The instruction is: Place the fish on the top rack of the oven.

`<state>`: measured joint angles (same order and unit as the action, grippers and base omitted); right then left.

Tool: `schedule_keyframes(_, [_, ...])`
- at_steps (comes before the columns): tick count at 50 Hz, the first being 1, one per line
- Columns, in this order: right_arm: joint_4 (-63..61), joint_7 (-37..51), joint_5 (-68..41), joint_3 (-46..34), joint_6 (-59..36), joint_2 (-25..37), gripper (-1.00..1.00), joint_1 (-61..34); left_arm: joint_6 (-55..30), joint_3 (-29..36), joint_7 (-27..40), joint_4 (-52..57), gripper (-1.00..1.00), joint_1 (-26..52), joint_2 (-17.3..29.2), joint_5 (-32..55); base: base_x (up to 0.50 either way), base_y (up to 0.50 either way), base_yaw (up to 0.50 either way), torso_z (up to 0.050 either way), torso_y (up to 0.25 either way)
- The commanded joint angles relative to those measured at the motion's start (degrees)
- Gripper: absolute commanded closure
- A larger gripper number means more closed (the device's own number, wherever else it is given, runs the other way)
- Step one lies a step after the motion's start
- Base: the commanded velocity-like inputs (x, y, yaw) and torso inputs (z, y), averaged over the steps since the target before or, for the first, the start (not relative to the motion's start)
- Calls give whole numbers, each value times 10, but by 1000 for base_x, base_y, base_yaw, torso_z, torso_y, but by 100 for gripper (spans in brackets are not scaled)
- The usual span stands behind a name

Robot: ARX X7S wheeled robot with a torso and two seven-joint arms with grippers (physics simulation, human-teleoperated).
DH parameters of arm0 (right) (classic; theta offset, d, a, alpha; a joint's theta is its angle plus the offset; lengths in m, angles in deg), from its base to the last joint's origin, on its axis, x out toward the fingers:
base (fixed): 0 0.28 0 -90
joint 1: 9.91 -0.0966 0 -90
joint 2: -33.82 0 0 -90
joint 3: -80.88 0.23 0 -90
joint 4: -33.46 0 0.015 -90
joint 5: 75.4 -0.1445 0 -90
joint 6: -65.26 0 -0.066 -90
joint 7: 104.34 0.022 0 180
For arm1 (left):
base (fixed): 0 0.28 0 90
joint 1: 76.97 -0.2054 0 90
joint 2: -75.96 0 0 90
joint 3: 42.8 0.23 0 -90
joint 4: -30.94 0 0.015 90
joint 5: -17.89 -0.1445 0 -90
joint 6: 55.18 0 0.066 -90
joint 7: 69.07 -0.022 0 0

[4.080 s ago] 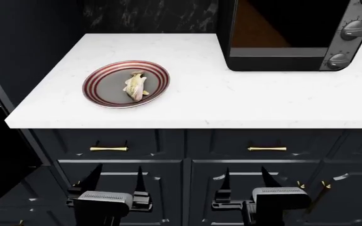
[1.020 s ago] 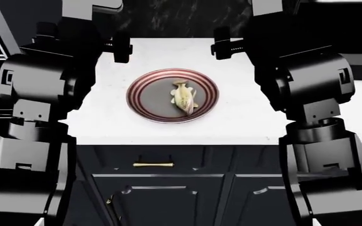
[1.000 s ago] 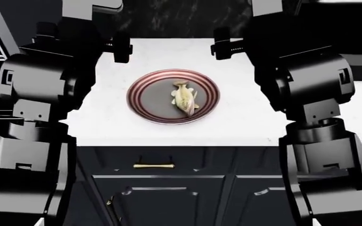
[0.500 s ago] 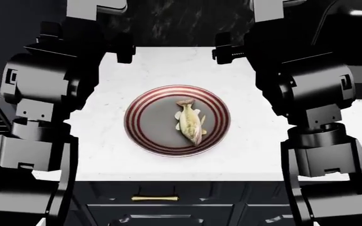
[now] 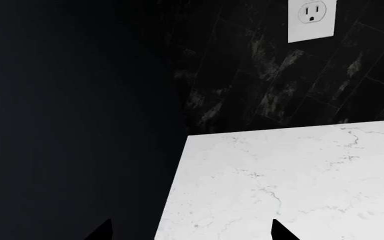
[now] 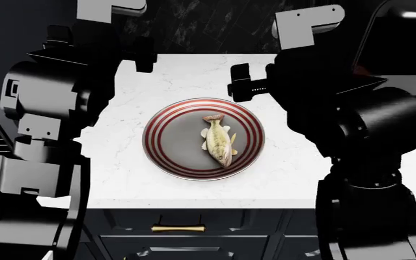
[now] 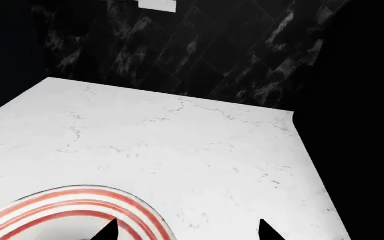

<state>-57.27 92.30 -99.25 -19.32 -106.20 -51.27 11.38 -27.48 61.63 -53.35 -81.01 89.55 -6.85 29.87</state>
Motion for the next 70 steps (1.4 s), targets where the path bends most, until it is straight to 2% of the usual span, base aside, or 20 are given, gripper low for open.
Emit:
schedule_keyframes(1, [-83, 96, -123, 34, -84, -14, -100, 31, 2, -2, 2, 2, -100, -5, 2, 6, 0, 0, 0, 0, 0])
schedule_keyframes(18, [-94, 219, -273, 24, -78, -43, -100, 78, 12, -5, 2, 5, -100, -19, 8, 15, 0, 0, 0, 0, 0])
schedule_keyframes(35, [-78, 329, -377, 3, -10, -39, -100, 141, 32, -11, -6, 2, -100, -31, 13, 28, 0, 0, 0, 0, 0])
schedule_keyframes(50, [-57, 326, -382, -21, 39, -18, -100, 167, 46, 5, -8, -6, -100, -26, 7, 28, 0, 0, 0, 0, 0])
schedule_keyframes(70, [-32, 338, -394, -42, 52, -9, -100, 174, 60, 15, -6, -16, -100, -37, 5, 32, 0, 0, 0, 0, 0])
